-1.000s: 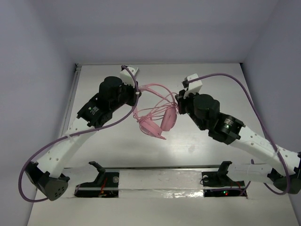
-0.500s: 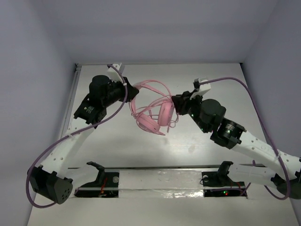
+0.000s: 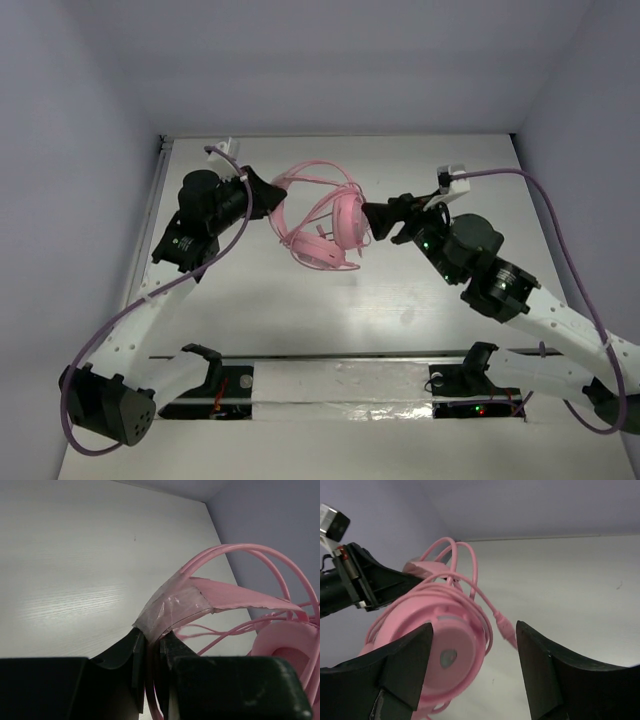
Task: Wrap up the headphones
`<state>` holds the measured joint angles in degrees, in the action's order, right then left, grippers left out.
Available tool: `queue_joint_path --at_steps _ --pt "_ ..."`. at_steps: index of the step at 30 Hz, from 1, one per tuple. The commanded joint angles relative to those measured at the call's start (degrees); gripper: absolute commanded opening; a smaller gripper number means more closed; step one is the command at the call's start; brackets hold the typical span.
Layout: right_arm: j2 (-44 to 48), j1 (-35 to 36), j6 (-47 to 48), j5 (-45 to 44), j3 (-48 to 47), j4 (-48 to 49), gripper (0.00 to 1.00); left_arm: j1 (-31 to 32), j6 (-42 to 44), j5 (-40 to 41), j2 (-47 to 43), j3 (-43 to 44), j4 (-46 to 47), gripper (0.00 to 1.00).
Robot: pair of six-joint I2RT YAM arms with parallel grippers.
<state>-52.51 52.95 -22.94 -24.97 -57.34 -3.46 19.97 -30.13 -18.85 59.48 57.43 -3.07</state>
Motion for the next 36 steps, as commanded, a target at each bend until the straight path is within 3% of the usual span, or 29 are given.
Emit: queue_joint_path --at_steps 1,11,18,23,28,36 --pt "4.1 0.3 -0.5 0.7 -0.1 0.4 0.74 -2.2 -8.4 2.4 -3.4 0.1 3.2 0.0" --pt "11.2 0.3 -1.9 -1.7 3.4 -5.3 0.74 -2.7 -3.5 10.8 -13.0 -2.8 -5.3 0.0" --pt "11.7 0.3 -2.6 -0.5 6.2 -4.7 0.74 -2.7 0.1 10.9 -11.8 -3.8 -8.4 0.0" --pt "11.4 0.3 -2.6 0.8 8.0 -3.0 0.74 -2.7 -0.1 11.6 -2.3 -7.4 -1.4 0.0" --pt "11.6 0.3 -2.7 1.7 8.9 -2.7 0.74 -1.2 -2.9 13.0 9.4 -8.6 12.2 0.0" --pt "11.5 0.3 -2.6 3.3 9.5 -1.0 0.74 8.2 -4.8 17.5 29.5 1.9 25.5 0.0"
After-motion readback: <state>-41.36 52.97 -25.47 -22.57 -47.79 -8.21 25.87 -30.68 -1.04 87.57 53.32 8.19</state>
